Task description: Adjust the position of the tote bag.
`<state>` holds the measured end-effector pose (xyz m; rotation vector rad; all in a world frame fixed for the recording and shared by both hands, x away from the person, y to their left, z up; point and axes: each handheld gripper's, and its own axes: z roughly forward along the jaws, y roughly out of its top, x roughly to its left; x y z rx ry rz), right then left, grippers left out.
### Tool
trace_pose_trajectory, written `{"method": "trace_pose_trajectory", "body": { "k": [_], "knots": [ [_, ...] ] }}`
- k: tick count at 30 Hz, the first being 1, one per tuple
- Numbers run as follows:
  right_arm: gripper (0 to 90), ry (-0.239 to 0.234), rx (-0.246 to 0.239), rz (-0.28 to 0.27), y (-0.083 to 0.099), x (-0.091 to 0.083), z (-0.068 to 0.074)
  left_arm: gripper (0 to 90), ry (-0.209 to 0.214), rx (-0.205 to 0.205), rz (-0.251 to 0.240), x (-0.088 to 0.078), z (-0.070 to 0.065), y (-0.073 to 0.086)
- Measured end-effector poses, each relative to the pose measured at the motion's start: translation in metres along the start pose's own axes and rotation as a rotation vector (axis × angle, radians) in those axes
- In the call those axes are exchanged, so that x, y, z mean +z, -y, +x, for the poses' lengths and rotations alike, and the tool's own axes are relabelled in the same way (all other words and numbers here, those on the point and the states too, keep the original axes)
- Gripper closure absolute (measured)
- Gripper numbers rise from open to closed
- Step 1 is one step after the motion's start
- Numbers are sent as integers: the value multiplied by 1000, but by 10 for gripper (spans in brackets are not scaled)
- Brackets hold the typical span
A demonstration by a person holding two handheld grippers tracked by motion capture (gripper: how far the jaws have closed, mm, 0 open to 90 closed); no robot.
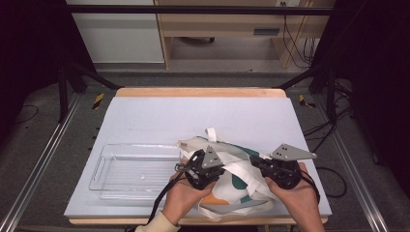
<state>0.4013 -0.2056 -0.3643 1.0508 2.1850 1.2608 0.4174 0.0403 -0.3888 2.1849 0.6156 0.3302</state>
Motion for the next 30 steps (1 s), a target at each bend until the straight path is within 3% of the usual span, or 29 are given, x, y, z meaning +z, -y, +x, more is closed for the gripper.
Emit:
{"method": "trace_pose_trajectory", "body": {
  "k": [11, 20, 24, 27, 30],
  "knots": [
    [880, 14, -6, -2, -5, -4, -1, 880, 3, 12, -6, -11, -16, 27],
    [880, 29, -1, -7, -12, -9, -8, 881, 41, 23, 6, -16, -33, 50],
    [880, 18, 8, -12, -8, -10, -7, 876, 49, 10, -5, -18, -32, 53],
    [880, 17, 8, -6, -6, -9, -6, 811, 53, 2, -25, -21, -30, 50],
    [880, 16, 7, -4, -6, -9, -5, 690, 46, -9, -51, -29, -29, 47]
  ]
}}
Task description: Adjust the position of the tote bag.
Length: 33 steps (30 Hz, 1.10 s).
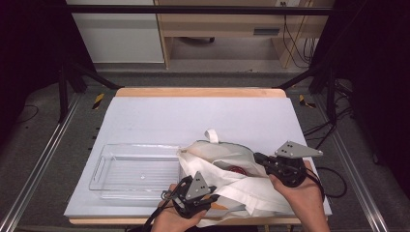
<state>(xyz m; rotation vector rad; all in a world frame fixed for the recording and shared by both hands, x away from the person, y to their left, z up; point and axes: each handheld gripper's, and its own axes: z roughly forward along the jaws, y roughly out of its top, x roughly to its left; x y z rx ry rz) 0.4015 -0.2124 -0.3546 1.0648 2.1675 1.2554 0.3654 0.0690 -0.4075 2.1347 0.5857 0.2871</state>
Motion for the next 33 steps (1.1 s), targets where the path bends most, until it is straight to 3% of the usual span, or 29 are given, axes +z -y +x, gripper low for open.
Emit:
{"method": "trace_pose_trajectory", "body": {
  "k": [3, 9, 10, 17, 19, 22, 24, 27, 30, 33],
  "knots": [
    [880, -1, 0, 0, 0, 1, 0, 599, 0, -5, -13, -8, 1, -3],
    [880, -2, 2, 1, 0, 0, 0, 527, 15, -9, -68, -30, 5, -17],
    [880, -3, 2, 0, 0, 0, 0, 522, -3, 3, -67, -29, 9, -23],
    [879, -4, 0, 0, 0, -1, 0, 413, -12, 17, -38, -7, 28, -41],
    [879, -6, 0, 0, 0, 0, 0, 371, 7, 36, -19, 1, 32, -45],
    [879, -8, 0, 1, 0, -1, 0, 334, 16, 33, -34, 9, 35, -49],
    [879, -8, 1, 1, 0, -1, 1, 310, 31, 64, -14, 21, 37, -54],
    [878, -9, 0, 0, 0, -2, 1, 276, 18, 89, 29, 33, 38, -51],
    [879, -9, -2, 1, 0, -2, 1, 264, 21, 65, 59, 42, 42, -45],
    [878, -9, -3, 3, 0, -2, 1, 293, 27, 64, 53, 42, 41, -43]
  ]
}}
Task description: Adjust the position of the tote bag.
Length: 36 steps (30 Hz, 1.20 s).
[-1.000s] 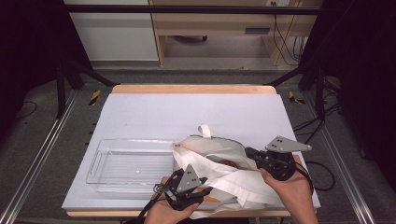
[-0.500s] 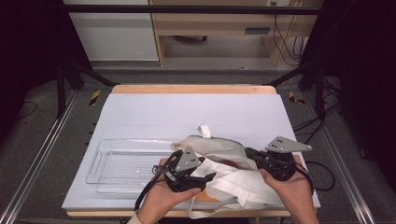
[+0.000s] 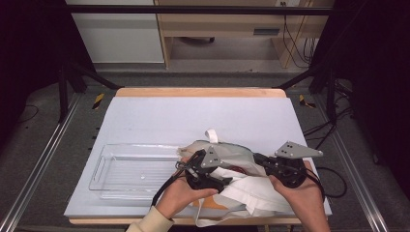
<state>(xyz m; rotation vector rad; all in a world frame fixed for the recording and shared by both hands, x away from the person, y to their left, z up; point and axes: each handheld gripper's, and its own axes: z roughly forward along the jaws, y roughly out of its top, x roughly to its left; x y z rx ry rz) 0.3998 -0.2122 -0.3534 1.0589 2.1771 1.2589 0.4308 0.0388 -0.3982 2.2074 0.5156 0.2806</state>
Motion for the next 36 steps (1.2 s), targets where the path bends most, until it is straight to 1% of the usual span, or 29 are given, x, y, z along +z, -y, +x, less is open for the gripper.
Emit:
{"method": "trace_pose_trajectory", "body": {
  "k": [1, 3, 4, 5, 6, 7, 8, 9, 10, 13, 14, 15, 20, 24, 28, 31, 36],
  "knots": [
    [878, -1, 2, -1, 0, 0, 0, 319, 0, 4, -2, -4, -2, 1],
    [879, -2, 3, -4, 0, -1, -1, 375, 0, 14, 16, -7, -5, 3],
    [879, -1, 6, -6, 0, -1, -1, 398, 0, 14, 16, -7, -5, 3],
    [878, 0, 6, -7, 0, -1, -1, 436, -1, 16, 34, -8, -7, 5],
    [879, 0, 3, -7, 0, -1, -1, 477, 2, 5, 43, -8, -8, 7],
    [879, 0, 2, -7, 0, -1, -1, 507, 2, 5, 43, -8, -8, 7],
    [879, 0, 2, -7, 0, -1, -1, 507, 4, -15, 49, -9, -9, 8],
    [879, 0, -2, -8, -1, -1, -1, 550, 6, -20, 54, -9, -10, 9],
    [879, 0, -1, -7, -1, -2, -1, 627, -4, -2, 69, -9, -15, 10],
    [879, 3, 3, -8, -1, -2, -1, 714, -20, 13, 77, -10, -21, 13],
    [879, 3, 3, -8, -1, -2, -1, 738, -20, 13, 77, -10, -21, 13],
    [879, 4, 1, -7, 0, -2, -2, 752, -22, 17, 72, -11, -25, 15],
    [879, 6, -1, -4, 1, -1, -3, 778, -26, 19, 60, -13, -30, 20],
    [879, 9, -2, -2, 1, -1, -3, 786, -21, 12, 43, -15, -35, 28],
    [879, 11, -3, -2, 1, 0, -3, 787, -20, 11, 42, -16, -38, 32],
    [879, 13, -4, 4, 2, 2, -2, 787, -23, -6, 25, -16, -41, 36],
    [879, 23, -12, 13, 3, 4, -3, 787, -19, -1, 33, -15, -44, 40]
  ]
}}
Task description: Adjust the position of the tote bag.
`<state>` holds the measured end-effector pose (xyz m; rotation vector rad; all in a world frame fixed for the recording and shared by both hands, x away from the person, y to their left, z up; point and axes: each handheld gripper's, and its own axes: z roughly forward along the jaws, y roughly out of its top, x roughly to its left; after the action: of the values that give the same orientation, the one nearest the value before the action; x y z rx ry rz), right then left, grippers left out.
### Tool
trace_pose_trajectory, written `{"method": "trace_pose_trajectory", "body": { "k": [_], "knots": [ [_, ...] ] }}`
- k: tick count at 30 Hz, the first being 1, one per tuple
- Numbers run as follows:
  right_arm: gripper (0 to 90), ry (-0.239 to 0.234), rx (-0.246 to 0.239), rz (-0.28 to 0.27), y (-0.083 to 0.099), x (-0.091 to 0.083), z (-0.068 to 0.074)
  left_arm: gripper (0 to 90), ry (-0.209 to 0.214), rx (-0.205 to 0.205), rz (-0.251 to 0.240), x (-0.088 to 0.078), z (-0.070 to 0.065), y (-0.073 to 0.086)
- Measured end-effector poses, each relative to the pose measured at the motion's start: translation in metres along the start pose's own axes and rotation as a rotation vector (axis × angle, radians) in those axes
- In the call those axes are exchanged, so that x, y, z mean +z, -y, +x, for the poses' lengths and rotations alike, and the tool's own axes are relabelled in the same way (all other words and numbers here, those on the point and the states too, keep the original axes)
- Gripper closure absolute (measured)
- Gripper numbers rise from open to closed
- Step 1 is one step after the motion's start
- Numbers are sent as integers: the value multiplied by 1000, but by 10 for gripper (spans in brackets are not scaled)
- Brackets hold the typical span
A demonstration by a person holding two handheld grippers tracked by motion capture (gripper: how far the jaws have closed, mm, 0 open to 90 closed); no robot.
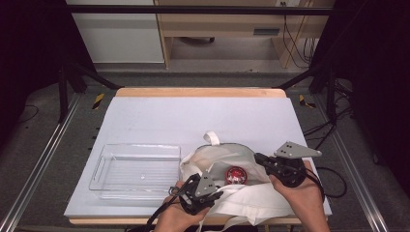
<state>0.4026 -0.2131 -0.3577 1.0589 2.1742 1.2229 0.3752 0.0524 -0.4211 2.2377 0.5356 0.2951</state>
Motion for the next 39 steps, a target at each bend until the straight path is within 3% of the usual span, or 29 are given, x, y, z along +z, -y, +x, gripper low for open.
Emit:
{"method": "trace_pose_trajectory", "body": {
  "k": [8, 11, 18, 24, 28, 33, 39],
  "knots": [
    [880, 6, 1, 6, 2, 2, -1, 789, 6, -4, 7, 1, -3, 8],
    [880, 23, 3, 15, 4, 5, -4, 796, -2, 18, 22, 1, -6, 13],
    [882, 49, 2, 53, 9, 19, -15, 814, 3, 7, 18, 3, -8, 23],
    [883, 61, 36, 85, 16, 36, -36, 824, 6, 28, 31, 3, -10, 28],
    [883, 67, 54, 91, 25, 44, -47, 825, 6, 20, 21, 3, -11, 29],
    [883, 69, 85, 81, 34, 45, -53, 827, 6, 12, 15, 3, -12, 31],
    [884, 81, 83, 75, 35, 45, -57, 835, 17, 12, 11, 2, -10, 30]
  ]
}}
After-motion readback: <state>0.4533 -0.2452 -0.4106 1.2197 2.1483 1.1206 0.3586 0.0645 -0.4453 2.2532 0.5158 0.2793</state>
